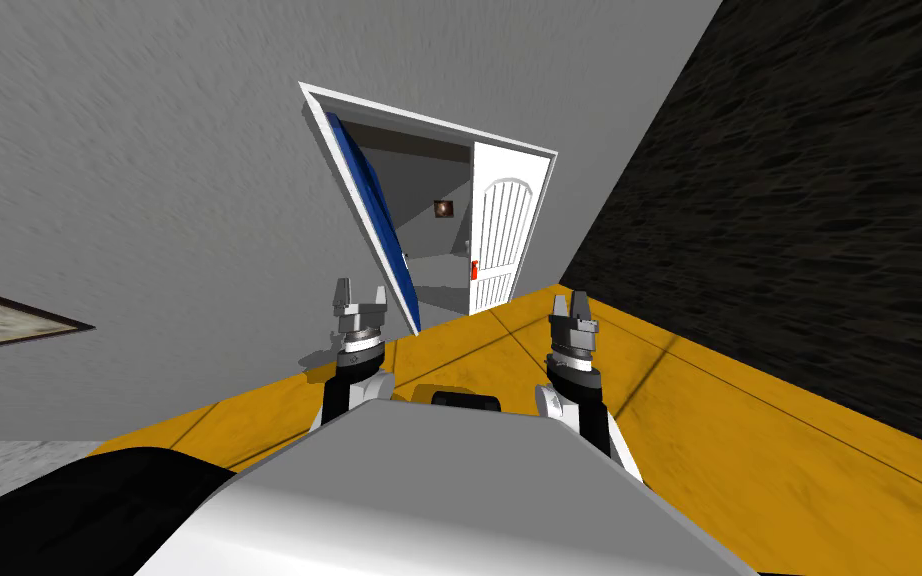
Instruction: Push the door open
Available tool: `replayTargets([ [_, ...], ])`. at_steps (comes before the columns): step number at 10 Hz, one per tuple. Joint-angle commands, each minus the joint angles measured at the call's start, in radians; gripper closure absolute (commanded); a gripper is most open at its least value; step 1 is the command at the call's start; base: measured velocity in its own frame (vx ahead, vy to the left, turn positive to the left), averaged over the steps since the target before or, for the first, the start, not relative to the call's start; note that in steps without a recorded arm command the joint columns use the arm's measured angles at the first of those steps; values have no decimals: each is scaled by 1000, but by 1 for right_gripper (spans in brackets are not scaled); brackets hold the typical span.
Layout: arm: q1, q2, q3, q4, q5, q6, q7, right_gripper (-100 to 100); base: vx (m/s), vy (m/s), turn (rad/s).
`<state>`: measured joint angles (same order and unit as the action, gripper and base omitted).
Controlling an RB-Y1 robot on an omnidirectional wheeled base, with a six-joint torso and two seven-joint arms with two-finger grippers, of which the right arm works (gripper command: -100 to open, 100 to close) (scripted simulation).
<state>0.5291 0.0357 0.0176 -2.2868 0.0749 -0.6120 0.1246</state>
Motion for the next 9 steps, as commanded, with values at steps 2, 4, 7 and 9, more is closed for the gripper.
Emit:
replayTargets([
  [2, -28, -24, 2, 47, -1, 11, -7, -100, 100, -35, 56],
  [4, -57, -44, 4, 97, -2, 23, -13, -100, 160, -67, 79],
  [7, -95, -65, 6, 162, -4, 39, -22, -100, 157, -40, 58],
  [9, -131, -81, 8, 222, -6, 54, -31, -100, 126, -50, 77],
])
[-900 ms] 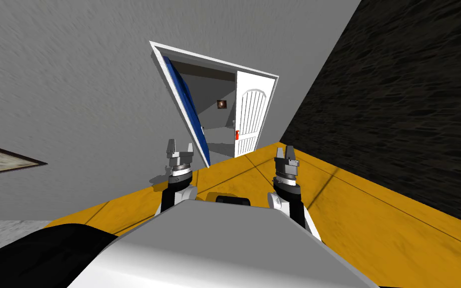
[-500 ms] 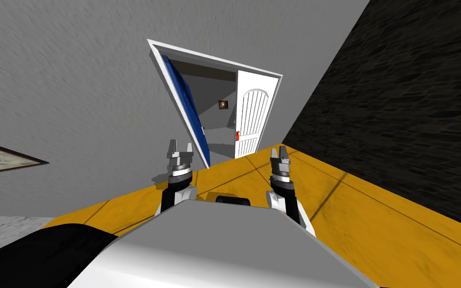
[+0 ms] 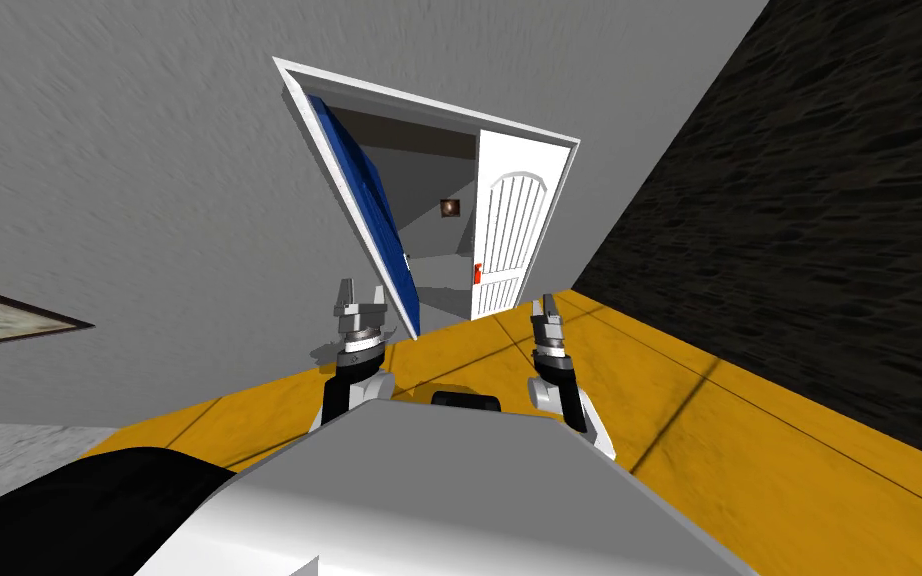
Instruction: Push the door open
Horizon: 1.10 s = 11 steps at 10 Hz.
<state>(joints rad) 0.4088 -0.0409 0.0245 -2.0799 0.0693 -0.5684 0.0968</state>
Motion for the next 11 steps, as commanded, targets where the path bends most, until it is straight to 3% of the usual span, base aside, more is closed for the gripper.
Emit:
replayTargets([
  [1, -21, -8, 2, 32, 0, 14, -5, -100, 128, -67, 58],
  [4, -72, -25, 6, 118, -3, 35, -17, -100, 143, -64, 71],
  [11, -150, -41, 11, 252, -6, 67, -36, -100, 104, -45, 54],
])
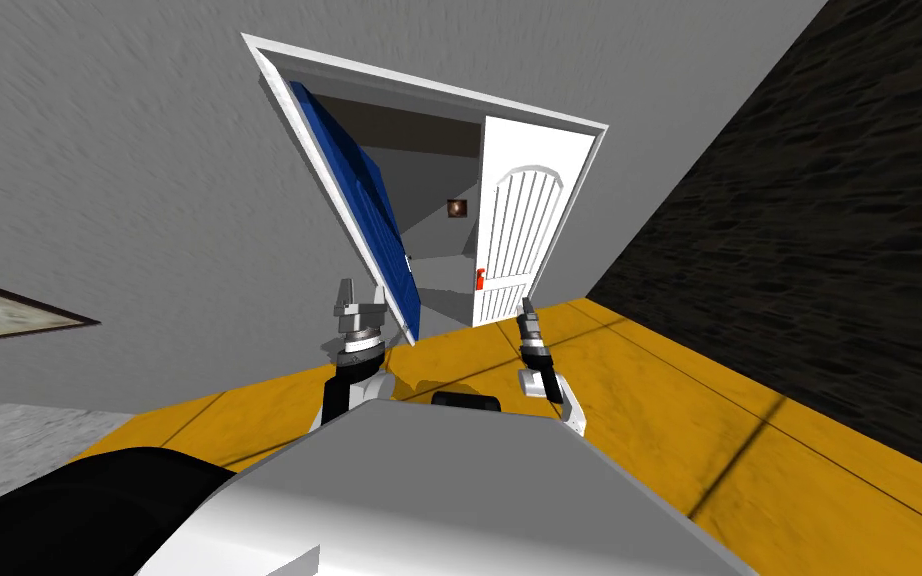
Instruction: Push the door open
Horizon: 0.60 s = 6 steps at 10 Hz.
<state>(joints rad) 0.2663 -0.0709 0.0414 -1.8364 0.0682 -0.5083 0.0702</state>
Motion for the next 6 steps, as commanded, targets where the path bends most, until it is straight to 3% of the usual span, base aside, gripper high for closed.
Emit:
replayTargets([
  [1, -20, -13, -5, 28, -5, 12, -12, -100, 87, -42, 53],
  [2, -43, -15, -4, 68, -6, 21, -17, -100, 138, -63, 84],
  [6, -91, -18, -1, 148, -8, 41, -28, -100, 109, -62, 60],
])
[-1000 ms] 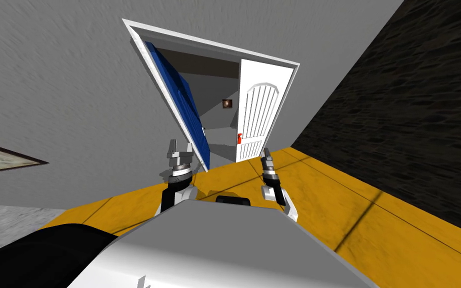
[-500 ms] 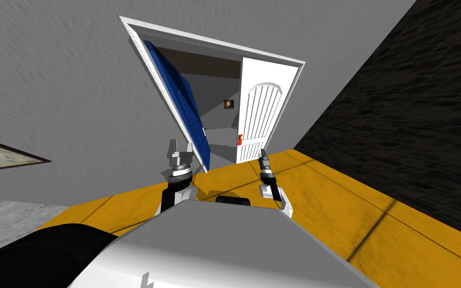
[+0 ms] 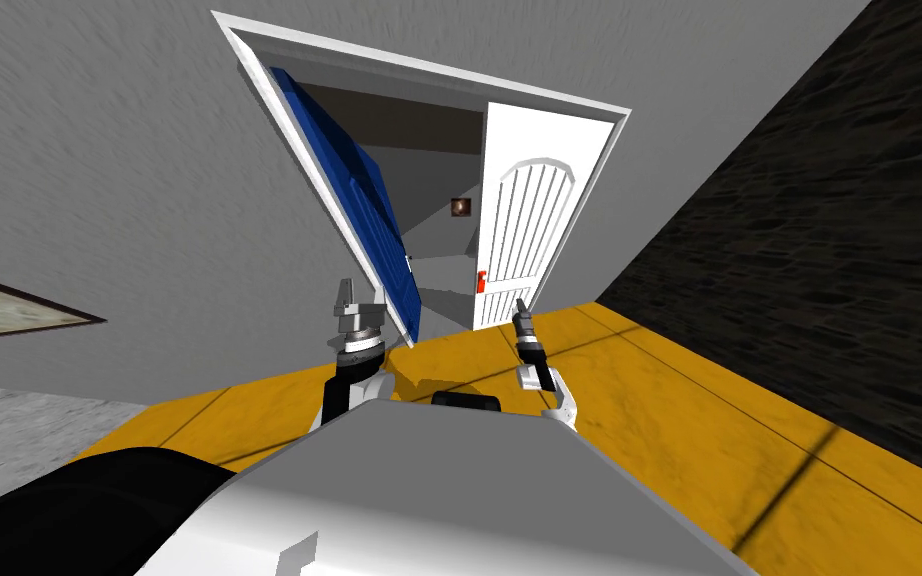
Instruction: Push the door open
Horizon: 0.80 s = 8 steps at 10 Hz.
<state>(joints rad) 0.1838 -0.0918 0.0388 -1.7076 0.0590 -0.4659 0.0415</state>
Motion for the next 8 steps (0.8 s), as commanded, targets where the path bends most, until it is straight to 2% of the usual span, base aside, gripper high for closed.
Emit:
replayTargets([
  [1, -20, 3, 2, 40, 0, 3, -3, -100, 96, -49, 54],
  [3, -44, 3, 4, 80, -1, 13, -8, -100, 88, -53, 60],
  [4, -68, 4, 5, 121, -2, 23, -14, -100, 134, -64, 78],
  [6, -92, 6, 7, 160, -3, 32, -19, -100, 125, -78, 76],
  [7, -115, 9, 9, 200, -4, 42, -25, -100, 121, -80, 81],
  [8, -126, 10, 9, 219, -4, 47, -27, -100, 117, -100, 74],
])
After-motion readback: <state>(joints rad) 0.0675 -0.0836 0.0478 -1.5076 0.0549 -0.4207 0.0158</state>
